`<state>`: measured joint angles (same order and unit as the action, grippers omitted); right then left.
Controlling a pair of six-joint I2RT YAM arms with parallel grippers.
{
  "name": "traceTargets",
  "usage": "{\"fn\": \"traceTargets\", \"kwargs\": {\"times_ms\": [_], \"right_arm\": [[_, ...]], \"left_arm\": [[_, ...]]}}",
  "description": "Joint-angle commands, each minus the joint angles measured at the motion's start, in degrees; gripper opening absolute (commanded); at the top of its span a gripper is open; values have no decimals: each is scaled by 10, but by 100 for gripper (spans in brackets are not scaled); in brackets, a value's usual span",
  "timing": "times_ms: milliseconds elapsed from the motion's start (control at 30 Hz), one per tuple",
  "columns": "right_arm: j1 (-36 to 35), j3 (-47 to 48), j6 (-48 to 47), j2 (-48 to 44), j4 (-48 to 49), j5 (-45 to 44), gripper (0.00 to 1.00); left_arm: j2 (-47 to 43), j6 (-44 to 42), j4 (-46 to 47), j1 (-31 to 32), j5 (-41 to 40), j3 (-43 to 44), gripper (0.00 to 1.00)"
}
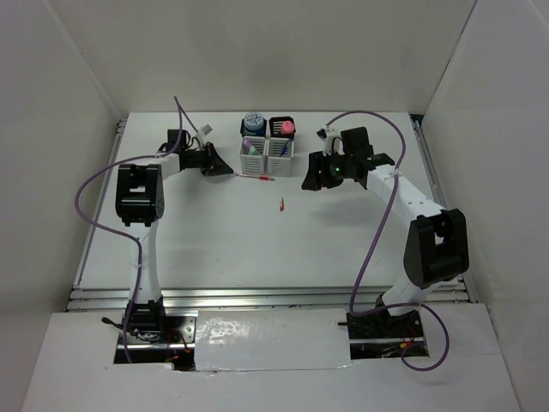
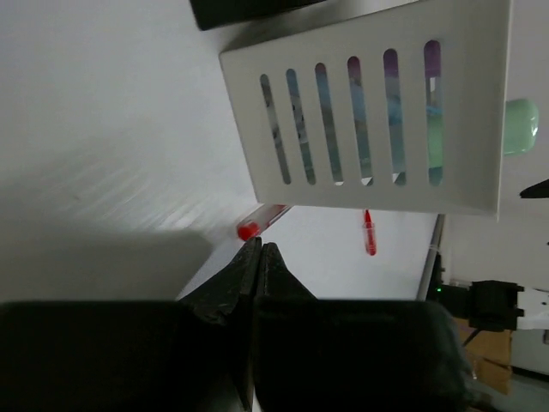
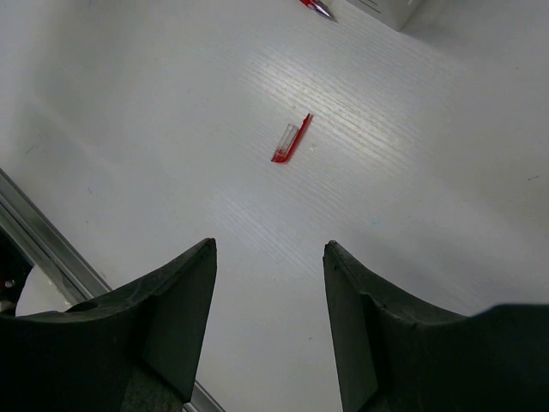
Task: Sort the stationery into containers
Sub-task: Move the pen to the center of the board.
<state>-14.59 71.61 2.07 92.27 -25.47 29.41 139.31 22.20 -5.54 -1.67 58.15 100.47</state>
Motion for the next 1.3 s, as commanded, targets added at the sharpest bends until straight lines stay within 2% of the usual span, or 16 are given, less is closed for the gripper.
{"fn": "traceTargets", "kwargs": {"times_ms": [0, 33, 100, 267, 600, 633, 800, 1000, 1267], "right_arm": [[3, 2, 3, -27, -1, 9, 60], [6, 1, 3, -26, -1, 9, 60], [6, 1, 5, -28, 0, 12, 60], [8, -2, 8, -30, 2, 16, 60], [6, -3, 12, -31, 2, 20, 60], [7, -3, 10, -31, 2, 20, 60], [7, -2, 7, -31, -3, 19, 60], [7, -4, 9, -30, -3, 21, 60], [5, -8, 7, -38, -2, 20, 60]], "left_arm": [[1, 134, 119, 4, 11, -23, 0], [-3, 156, 154, 4, -5, -32, 0], [-9, 160, 170, 5, -26, -44, 0], [-11, 144, 154, 7, -66, -41, 0], [-1, 143, 163, 11, -89, -43, 0], [1, 144, 165, 29, -90, -41, 0], [2, 138, 156, 36, -94, -42, 0], [-23, 112, 138, 36, -96, -83, 0], [-80, 117, 160, 37, -103, -194, 0]]}}
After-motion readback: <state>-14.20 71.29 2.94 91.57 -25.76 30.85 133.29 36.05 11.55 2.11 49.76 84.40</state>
